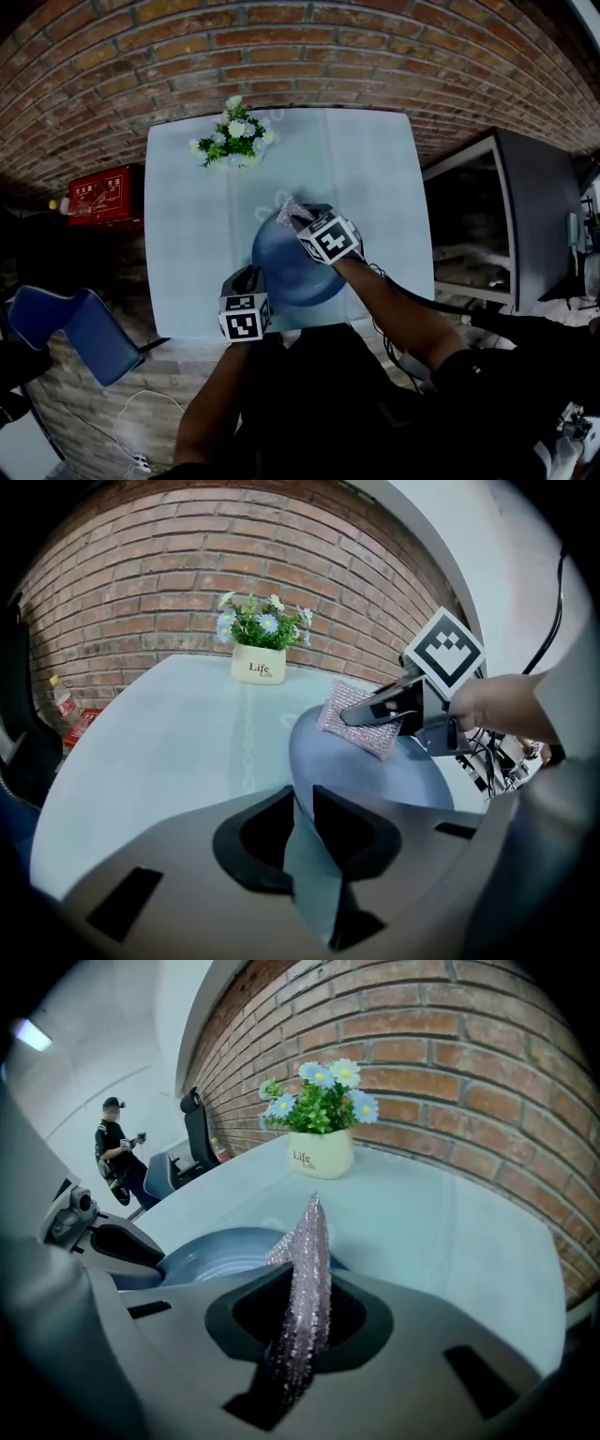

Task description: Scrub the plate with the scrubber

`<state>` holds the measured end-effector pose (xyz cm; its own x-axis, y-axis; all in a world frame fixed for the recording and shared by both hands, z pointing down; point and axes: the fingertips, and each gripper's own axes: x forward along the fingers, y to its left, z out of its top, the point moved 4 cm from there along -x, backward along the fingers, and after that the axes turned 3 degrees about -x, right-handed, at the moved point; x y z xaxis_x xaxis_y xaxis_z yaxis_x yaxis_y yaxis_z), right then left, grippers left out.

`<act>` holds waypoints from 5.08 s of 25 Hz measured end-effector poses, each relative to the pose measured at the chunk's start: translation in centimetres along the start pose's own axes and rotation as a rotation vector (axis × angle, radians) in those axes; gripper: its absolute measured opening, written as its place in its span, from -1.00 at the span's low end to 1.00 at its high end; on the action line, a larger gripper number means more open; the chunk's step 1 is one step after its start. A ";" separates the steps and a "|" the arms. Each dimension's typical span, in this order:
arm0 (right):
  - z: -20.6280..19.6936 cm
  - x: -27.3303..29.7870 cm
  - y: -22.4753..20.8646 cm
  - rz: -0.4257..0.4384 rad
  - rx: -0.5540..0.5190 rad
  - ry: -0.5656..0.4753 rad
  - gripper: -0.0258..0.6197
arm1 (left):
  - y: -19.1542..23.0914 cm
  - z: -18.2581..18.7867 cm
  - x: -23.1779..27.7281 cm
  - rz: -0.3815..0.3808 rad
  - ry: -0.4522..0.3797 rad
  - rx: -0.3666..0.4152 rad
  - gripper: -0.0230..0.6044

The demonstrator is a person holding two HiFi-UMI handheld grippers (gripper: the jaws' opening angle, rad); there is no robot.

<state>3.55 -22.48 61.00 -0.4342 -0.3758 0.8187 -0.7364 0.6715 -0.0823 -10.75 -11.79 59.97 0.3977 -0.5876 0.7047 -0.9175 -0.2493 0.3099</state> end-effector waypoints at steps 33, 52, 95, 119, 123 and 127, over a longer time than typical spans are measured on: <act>-4.1 -6.0 -1.5 -0.234 0.169 -0.086 -0.73 | -0.1 -0.1 0.2 -0.066 0.018 0.013 -0.64; 2.0 -3.7 2.6 0.157 -1.107 -0.132 -0.73 | -0.5 0.1 0.3 0.169 -0.051 -0.132 -0.75; -6.8 -3.1 0.6 0.019 -1.043 0.245 -0.73 | -0.1 -0.4 0.5 0.173 -0.037 -0.112 -0.77; -11.3 -6.9 4.7 0.007 -0.669 0.371 -0.73 | 0.2 -0.3 1.2 0.045 -0.015 -0.089 -0.70; -11.7 -7.1 5.7 0.025 -0.626 0.384 -0.73 | 0.2 -0.4 1.2 0.037 -0.009 -0.090 -0.70; -11.9 -7.6 6.8 0.059 -0.564 0.391 -0.72 | 0.1 -0.3 1.3 0.023 -0.001 -0.090 -0.70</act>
<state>8.00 -7.45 60.95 -0.1681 -0.1420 0.9755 -0.2887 0.9533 0.0891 -10.29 -12.33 61.13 0.3767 -0.5929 0.7117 -0.9219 -0.1654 0.3502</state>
